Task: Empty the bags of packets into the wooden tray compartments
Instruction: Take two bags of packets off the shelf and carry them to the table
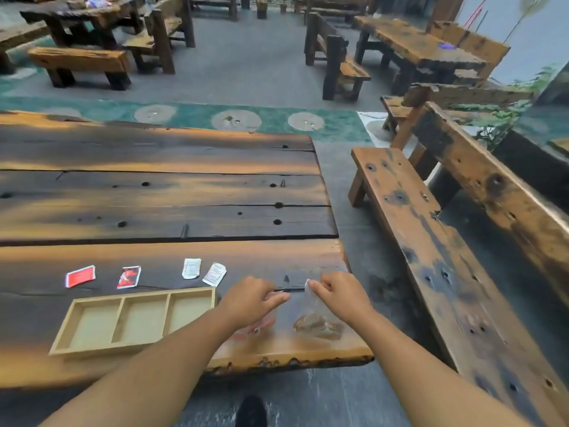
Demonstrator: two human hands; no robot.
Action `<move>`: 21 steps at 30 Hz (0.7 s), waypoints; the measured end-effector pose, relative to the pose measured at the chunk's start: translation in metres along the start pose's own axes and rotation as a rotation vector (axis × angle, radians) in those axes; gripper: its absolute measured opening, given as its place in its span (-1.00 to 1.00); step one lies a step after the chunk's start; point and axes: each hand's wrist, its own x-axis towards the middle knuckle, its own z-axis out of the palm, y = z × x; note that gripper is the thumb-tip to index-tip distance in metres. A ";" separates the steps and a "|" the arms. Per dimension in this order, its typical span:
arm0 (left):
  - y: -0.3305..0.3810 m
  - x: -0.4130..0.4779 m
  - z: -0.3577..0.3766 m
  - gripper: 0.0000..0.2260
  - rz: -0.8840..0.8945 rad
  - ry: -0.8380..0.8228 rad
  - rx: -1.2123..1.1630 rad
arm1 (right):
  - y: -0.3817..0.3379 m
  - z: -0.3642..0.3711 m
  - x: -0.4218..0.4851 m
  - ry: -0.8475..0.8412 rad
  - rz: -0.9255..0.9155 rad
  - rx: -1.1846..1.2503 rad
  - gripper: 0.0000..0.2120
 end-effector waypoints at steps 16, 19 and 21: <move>-0.046 0.044 0.015 -0.56 0.098 -0.114 0.075 | 0.014 0.038 0.063 -0.217 0.003 -0.093 -0.52; -0.056 0.064 0.018 -0.56 0.092 -0.113 0.032 | 0.015 0.042 0.090 -0.234 -0.008 -0.118 -0.50; -0.061 0.078 0.021 -0.57 0.079 -0.113 0.013 | 0.016 0.046 0.106 -0.245 -0.003 -0.124 -0.50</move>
